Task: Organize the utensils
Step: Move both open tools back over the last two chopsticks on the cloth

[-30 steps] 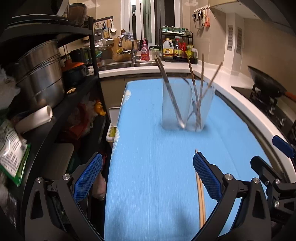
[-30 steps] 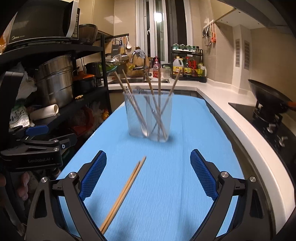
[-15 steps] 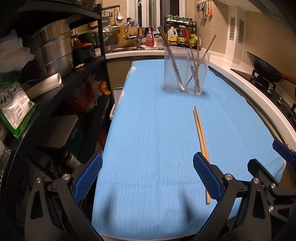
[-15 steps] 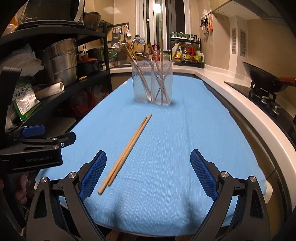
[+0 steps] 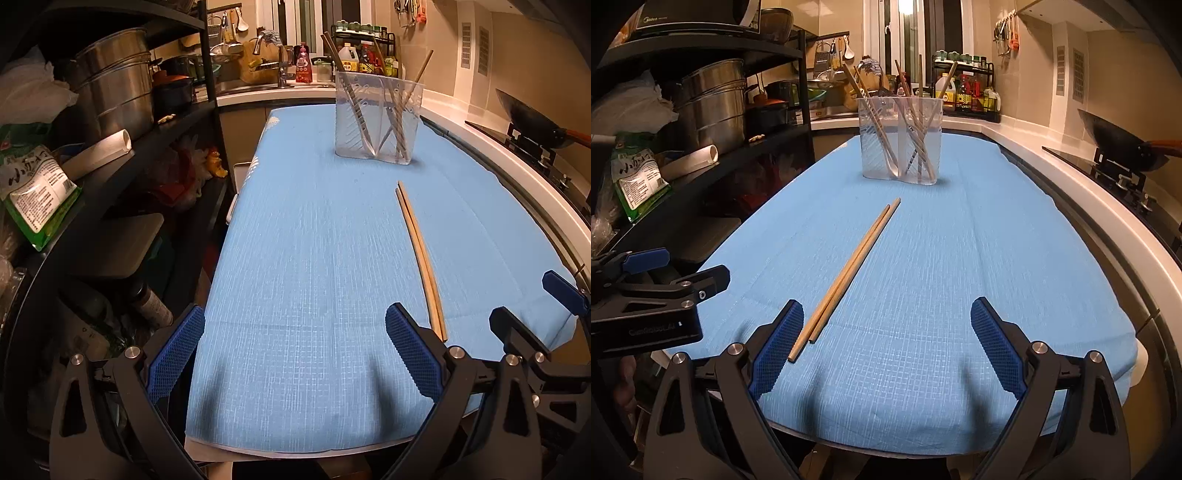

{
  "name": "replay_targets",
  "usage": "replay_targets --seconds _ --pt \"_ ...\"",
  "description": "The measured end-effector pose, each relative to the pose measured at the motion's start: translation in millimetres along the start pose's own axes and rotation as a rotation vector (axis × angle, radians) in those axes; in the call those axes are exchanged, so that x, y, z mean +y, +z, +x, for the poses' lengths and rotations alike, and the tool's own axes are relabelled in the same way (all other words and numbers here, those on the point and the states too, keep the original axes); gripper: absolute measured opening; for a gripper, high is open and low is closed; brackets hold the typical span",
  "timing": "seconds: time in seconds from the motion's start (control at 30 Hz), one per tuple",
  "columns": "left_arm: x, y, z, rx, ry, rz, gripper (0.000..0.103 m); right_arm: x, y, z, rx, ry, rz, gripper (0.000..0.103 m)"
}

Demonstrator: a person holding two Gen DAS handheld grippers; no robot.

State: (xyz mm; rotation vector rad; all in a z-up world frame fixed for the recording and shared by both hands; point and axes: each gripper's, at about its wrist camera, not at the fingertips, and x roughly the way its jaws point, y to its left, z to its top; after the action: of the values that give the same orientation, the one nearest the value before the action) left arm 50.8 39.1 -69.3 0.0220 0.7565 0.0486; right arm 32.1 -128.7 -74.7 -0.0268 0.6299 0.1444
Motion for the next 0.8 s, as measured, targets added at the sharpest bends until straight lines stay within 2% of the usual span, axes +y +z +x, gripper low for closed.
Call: replay_targets --seconds 0.07,0.13,0.23,0.4,0.67,0.7,0.8 --pt "1 0 3 0.003 0.005 -0.003 0.095 0 -2 6 0.008 0.008 0.005 0.089" --pt "2 -2 5 0.011 0.006 -0.006 0.095 1 -5 11 0.017 0.021 0.008 0.079" --pt "5 -4 8 0.017 0.012 -0.008 0.095 3 -8 22 0.045 0.042 0.016 0.071" --pt "8 -6 13 0.028 0.017 -0.011 0.095 8 -10 35 0.066 0.052 0.024 0.071" --pt "13 -5 16 0.039 0.018 -0.026 0.095 15 -13 43 0.077 0.017 -0.006 0.071" --pt "13 -5 16 0.039 0.018 -0.026 0.095 15 -13 42 0.075 0.006 -0.010 0.070" --pt "13 -5 16 0.039 0.018 -0.023 0.095 7 -12 39 0.071 -0.020 0.002 0.057"
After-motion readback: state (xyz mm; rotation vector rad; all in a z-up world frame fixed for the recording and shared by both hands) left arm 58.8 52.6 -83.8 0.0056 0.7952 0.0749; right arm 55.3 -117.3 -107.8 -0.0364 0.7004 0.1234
